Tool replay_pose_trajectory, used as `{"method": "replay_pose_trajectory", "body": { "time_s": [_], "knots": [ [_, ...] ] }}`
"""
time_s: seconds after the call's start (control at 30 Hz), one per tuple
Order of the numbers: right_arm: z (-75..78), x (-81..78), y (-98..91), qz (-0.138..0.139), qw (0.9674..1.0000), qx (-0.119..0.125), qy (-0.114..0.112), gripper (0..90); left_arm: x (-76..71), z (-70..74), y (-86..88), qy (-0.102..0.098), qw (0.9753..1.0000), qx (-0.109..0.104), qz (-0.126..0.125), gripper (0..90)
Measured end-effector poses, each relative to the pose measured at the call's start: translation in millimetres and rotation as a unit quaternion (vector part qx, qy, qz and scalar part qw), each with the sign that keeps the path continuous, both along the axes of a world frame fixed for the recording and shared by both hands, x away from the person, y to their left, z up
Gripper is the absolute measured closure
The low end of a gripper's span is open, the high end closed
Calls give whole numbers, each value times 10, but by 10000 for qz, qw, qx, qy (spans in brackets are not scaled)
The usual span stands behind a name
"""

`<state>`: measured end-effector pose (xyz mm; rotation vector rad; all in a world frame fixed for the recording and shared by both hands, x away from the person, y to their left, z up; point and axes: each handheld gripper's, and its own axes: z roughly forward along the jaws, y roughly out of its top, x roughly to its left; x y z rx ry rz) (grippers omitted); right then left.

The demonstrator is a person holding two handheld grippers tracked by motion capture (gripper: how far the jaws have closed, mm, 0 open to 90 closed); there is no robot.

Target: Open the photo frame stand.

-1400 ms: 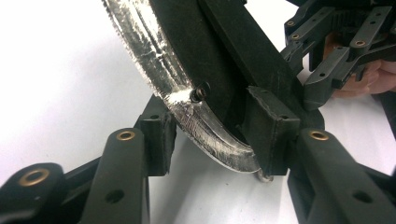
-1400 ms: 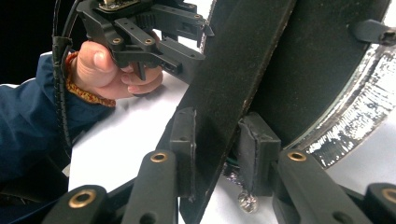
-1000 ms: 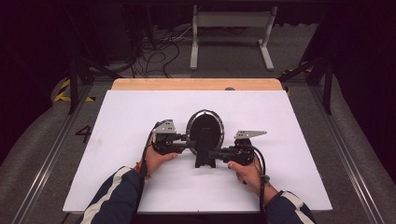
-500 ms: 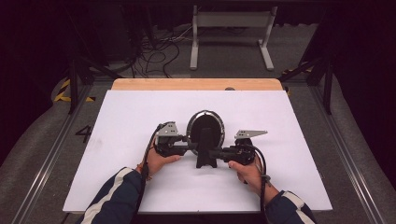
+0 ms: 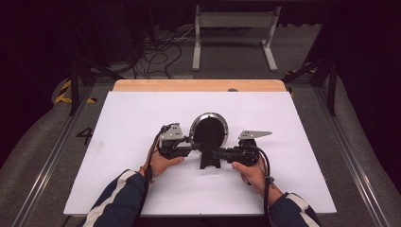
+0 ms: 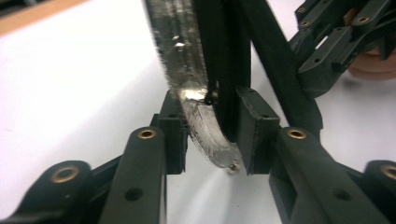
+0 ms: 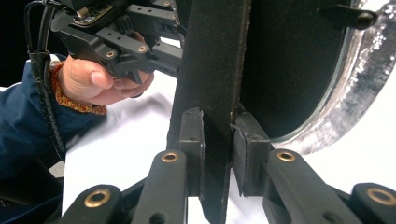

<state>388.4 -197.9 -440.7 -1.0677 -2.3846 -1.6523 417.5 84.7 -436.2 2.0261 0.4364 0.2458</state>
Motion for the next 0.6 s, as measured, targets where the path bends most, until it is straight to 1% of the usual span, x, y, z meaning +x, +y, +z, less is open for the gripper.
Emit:
{"method": "replay_pose_trajectory", "body": {
  "time_s": [0.07,0.13,0.23,0.33,0.5,0.6],
  "knots": [
    [12,3,-6,-12,10000,57,-26,771,-12,5,-10,-56,10000,22,18,704],
    [31,-3,1,1,10000,3,-69,769,-21,10,-18,-120,9999,63,53,707],
    [37,-6,-1,8,10000,-3,-75,768,-23,11,-19,-161,9998,74,80,708],
    [45,-11,4,11,10000,0,-80,766,-28,18,-17,-252,9995,136,127,709],
    [47,-10,7,26,10000,10,-79,765,-22,17,-15,-310,9993,162,147,710],
    [55,-10,6,41,9999,-4,-108,763,-21,19,-18,-395,9988,213,201,710]
  ]
}}
